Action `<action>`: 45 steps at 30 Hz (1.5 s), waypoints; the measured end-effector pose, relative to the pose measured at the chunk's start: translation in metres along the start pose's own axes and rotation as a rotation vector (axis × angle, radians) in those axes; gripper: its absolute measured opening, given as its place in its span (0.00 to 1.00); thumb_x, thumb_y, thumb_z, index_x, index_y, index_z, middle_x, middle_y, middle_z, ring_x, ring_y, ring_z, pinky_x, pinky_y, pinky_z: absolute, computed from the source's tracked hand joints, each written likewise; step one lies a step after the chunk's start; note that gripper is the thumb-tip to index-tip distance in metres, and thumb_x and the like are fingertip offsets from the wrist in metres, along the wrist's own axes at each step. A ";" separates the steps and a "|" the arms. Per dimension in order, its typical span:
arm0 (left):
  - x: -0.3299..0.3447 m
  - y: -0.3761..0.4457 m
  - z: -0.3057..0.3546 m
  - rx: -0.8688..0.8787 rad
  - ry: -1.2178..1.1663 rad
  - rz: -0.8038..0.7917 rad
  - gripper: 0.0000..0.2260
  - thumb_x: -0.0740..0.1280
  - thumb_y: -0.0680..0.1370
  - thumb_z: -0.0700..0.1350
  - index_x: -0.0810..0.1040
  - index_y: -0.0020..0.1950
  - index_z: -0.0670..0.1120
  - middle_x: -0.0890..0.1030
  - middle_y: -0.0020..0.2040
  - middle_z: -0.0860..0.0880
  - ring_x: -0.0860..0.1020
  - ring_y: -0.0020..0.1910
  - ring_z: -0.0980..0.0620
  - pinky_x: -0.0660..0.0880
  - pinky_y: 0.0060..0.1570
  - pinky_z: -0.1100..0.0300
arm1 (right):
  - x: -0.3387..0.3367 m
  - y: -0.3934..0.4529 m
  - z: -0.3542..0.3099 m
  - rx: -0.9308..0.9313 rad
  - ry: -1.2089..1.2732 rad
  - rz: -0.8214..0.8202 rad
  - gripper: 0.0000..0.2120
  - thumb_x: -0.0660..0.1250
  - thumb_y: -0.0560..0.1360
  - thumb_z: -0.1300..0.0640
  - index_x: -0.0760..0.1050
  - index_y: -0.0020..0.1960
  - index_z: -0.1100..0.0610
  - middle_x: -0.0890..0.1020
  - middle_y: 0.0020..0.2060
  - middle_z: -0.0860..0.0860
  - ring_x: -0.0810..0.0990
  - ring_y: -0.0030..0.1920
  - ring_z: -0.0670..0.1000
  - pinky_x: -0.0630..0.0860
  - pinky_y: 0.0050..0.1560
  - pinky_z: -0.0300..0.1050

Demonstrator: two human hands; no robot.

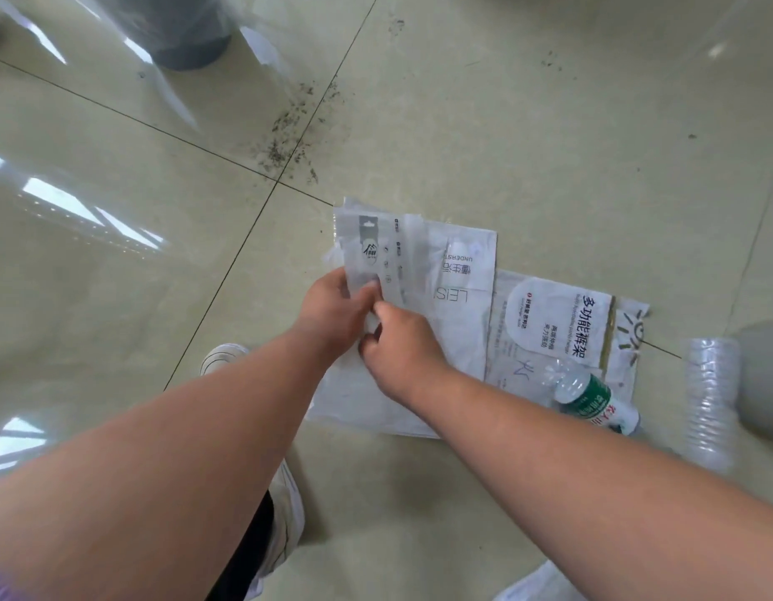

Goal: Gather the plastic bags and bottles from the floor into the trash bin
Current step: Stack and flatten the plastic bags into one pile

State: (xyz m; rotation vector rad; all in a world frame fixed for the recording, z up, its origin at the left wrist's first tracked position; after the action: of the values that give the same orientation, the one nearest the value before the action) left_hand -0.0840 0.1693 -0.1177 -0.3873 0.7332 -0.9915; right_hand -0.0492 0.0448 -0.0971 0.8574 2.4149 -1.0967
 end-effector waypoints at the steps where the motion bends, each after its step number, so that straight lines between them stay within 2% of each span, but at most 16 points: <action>1: -0.001 0.000 -0.001 -0.002 0.052 0.020 0.07 0.71 0.81 0.48 0.86 0.56 0.49 0.90 0.48 0.50 0.89 0.50 0.47 0.85 0.56 0.46 | 0.004 -0.003 0.004 0.013 0.044 0.003 0.17 0.64 0.76 0.58 0.79 0.64 0.53 0.86 0.49 0.57 0.83 0.50 0.61 0.81 0.51 0.50; 4: 0.002 -0.004 0.004 0.006 0.123 0.013 0.12 0.65 0.80 0.36 0.84 0.57 0.47 0.89 0.48 0.47 0.88 0.50 0.42 0.86 0.53 0.44 | -0.002 -0.013 0.031 0.035 0.052 0.040 0.23 0.64 0.79 0.57 0.75 0.73 0.53 0.83 0.60 0.56 0.81 0.60 0.58 0.78 0.61 0.51; 8: 0.003 -0.009 0.016 0.053 0.083 0.010 0.21 0.66 0.79 0.34 0.78 0.66 0.55 0.86 0.49 0.55 0.86 0.52 0.47 0.83 0.43 0.57 | -0.048 -0.025 0.094 0.097 -0.377 0.260 0.30 0.67 0.77 0.53 0.67 0.78 0.52 0.70 0.74 0.56 0.66 0.74 0.59 0.66 0.72 0.55; 11: -0.001 -0.011 0.016 0.037 0.062 0.042 0.44 0.73 0.79 0.37 0.56 0.86 0.64 0.84 0.51 0.58 0.84 0.49 0.58 0.77 0.38 0.63 | -0.083 -0.035 0.149 0.241 -0.582 0.254 0.42 0.68 0.75 0.45 0.51 0.83 0.47 0.53 0.82 0.57 0.51 0.81 0.61 0.55 0.78 0.58; 13: -0.004 -0.011 0.004 -0.048 0.069 0.083 0.54 0.77 0.77 0.41 0.41 0.87 0.64 0.84 0.49 0.53 0.84 0.47 0.54 0.80 0.41 0.57 | -0.098 -0.042 0.185 0.346 -0.668 0.159 0.50 0.69 0.74 0.39 0.43 0.84 0.45 0.48 0.84 0.58 0.46 0.83 0.61 0.52 0.79 0.59; 14: -0.004 -0.013 -0.003 -0.117 0.032 0.089 0.54 0.80 0.74 0.43 0.45 0.87 0.62 0.85 0.49 0.51 0.86 0.47 0.51 0.84 0.44 0.52 | -0.106 -0.046 0.200 0.383 -0.690 0.128 0.51 0.70 0.73 0.38 0.41 0.84 0.45 0.51 0.83 0.58 0.49 0.83 0.60 0.53 0.78 0.59; 15: -0.002 -0.013 -0.009 -0.179 -0.026 0.074 0.49 0.82 0.71 0.43 0.57 0.85 0.57 0.87 0.51 0.50 0.88 0.49 0.46 0.86 0.45 0.47 | -0.112 -0.050 0.213 0.411 -0.698 0.105 0.52 0.70 0.72 0.38 0.42 0.84 0.46 0.56 0.82 0.57 0.54 0.82 0.60 0.56 0.77 0.58; 17: 0.006 -0.013 -0.005 -0.194 -0.046 0.002 0.26 0.83 0.69 0.41 0.82 0.65 0.48 0.91 0.49 0.48 0.90 0.49 0.40 0.88 0.43 0.44 | -0.123 -0.057 0.235 0.448 -0.643 0.087 0.49 0.69 0.72 0.41 0.46 0.84 0.47 0.66 0.77 0.55 0.65 0.76 0.58 0.62 0.72 0.57; 18: 0.009 -0.013 0.006 -0.152 0.017 -0.039 0.16 0.82 0.71 0.38 0.85 0.56 0.47 0.91 0.46 0.48 0.90 0.48 0.41 0.88 0.42 0.46 | -0.128 -0.059 0.242 0.461 -0.588 0.094 0.48 0.69 0.72 0.43 0.48 0.84 0.47 0.68 0.76 0.55 0.68 0.74 0.59 0.64 0.71 0.57; 24: 0.046 0.015 0.085 0.150 0.719 -0.334 0.08 0.70 0.79 0.35 0.80 0.47 0.48 0.82 0.44 0.46 0.80 0.43 0.43 0.77 0.43 0.54 | -0.149 -0.064 0.269 0.490 -0.422 0.179 0.45 0.70 0.73 0.45 0.52 0.84 0.50 0.68 0.76 0.58 0.69 0.74 0.62 0.67 0.72 0.58; 28: 0.093 0.034 0.105 0.264 1.023 -0.480 0.08 0.71 0.80 0.41 0.83 0.59 0.44 0.83 0.52 0.45 0.81 0.53 0.41 0.76 0.51 0.53 | -0.156 -0.060 0.274 0.477 -0.358 0.208 0.45 0.71 0.72 0.44 0.53 0.84 0.50 0.68 0.77 0.57 0.69 0.74 0.63 0.69 0.72 0.58; 32: 0.151 0.042 0.114 0.381 1.081 -0.530 0.10 0.73 0.80 0.43 0.84 0.61 0.46 0.83 0.53 0.47 0.82 0.59 0.39 0.76 0.52 0.54 | -0.160 -0.052 0.272 0.384 -0.308 0.227 0.44 0.71 0.73 0.45 0.54 0.84 0.49 0.70 0.77 0.54 0.70 0.74 0.59 0.71 0.71 0.54; 35: 0.176 0.056 0.110 0.416 1.063 -0.474 0.23 0.75 0.80 0.46 0.80 0.75 0.45 0.78 0.73 0.44 0.77 0.72 0.40 0.74 0.69 0.52 | -0.165 -0.044 0.272 0.329 -0.267 0.223 0.44 0.72 0.74 0.45 0.54 0.84 0.47 0.70 0.78 0.53 0.72 0.74 0.57 0.73 0.69 0.53; 37: 0.187 0.062 0.101 0.439 1.085 -0.478 0.25 0.77 0.79 0.48 0.79 0.76 0.46 0.70 0.80 0.46 0.71 0.76 0.40 0.70 0.75 0.50 | -0.172 -0.038 0.274 0.338 -0.272 0.270 0.44 0.72 0.74 0.45 0.55 0.83 0.49 0.70 0.77 0.54 0.72 0.74 0.59 0.73 0.70 0.56; 40: 0.189 0.066 0.086 0.435 1.101 -0.437 0.23 0.77 0.78 0.52 0.81 0.72 0.52 0.69 0.79 0.52 0.70 0.74 0.43 0.70 0.72 0.48 | -0.185 -0.033 0.278 0.401 -0.380 0.388 0.44 0.73 0.73 0.46 0.56 0.83 0.53 0.68 0.77 0.59 0.68 0.75 0.62 0.67 0.72 0.59; 45: 0.170 0.059 0.069 0.331 1.153 -0.321 0.20 0.75 0.79 0.52 0.80 0.70 0.54 0.81 0.64 0.46 0.80 0.65 0.40 0.75 0.65 0.49 | -0.186 -0.032 0.282 0.479 -0.595 0.434 0.43 0.71 0.74 0.46 0.54 0.83 0.50 0.60 0.79 0.58 0.61 0.77 0.60 0.59 0.73 0.58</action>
State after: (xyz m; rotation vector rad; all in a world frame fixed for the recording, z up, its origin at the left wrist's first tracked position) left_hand 0.0591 0.0507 -0.1697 0.4390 1.5272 -1.6172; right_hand 0.0885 -0.2583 -0.1598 0.9607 1.4253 -1.5021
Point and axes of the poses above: each hand's wrist, its own y-axis towards the middle knuckle, its own x-axis out of the palm, z = x × y, the point moved 7 cm from there along y, towards the middle knuckle
